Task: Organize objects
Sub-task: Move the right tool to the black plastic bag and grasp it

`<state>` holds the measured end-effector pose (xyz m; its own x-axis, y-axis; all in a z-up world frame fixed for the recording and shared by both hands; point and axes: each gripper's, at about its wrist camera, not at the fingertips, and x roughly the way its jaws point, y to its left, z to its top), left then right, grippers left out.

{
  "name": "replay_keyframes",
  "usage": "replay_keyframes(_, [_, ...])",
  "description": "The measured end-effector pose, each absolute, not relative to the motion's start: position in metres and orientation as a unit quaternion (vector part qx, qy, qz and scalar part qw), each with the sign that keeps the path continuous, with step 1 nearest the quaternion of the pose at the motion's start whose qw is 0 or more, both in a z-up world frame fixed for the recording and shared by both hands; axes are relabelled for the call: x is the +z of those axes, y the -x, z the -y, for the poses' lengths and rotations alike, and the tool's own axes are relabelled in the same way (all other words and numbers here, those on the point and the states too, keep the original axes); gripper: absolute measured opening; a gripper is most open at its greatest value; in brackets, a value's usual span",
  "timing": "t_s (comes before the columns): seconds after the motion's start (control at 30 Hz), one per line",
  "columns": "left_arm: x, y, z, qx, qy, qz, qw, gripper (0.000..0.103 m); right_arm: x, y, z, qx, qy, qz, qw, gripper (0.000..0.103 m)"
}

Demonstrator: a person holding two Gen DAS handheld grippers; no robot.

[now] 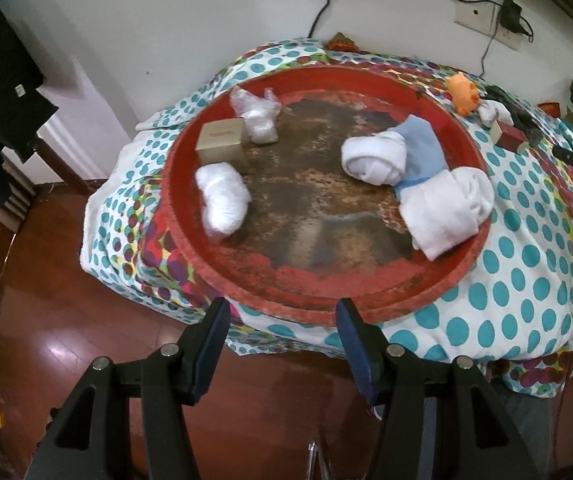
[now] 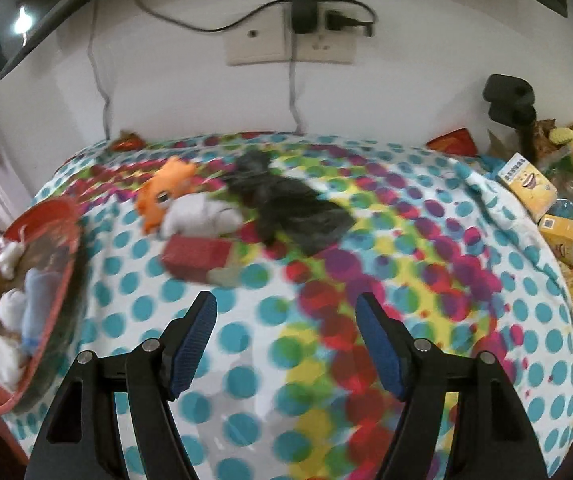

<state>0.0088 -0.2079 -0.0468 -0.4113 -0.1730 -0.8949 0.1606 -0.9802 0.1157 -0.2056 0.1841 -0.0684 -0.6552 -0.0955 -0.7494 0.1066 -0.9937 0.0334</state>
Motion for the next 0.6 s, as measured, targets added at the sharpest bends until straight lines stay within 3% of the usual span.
replay_keyframes(0.5, [-0.057, 0.002, 0.172, -0.842, -0.535, 0.045, 0.058, 0.056, -0.093, 0.312, -0.149, -0.901, -0.411, -0.092, 0.1, 0.068])
replay_keyframes(0.6, [-0.055, 0.009, 0.162, -0.844, -0.533, 0.047, 0.035, 0.056, -0.103, 0.329, -0.147, -0.896, -0.418, -0.104, 0.106, 0.062])
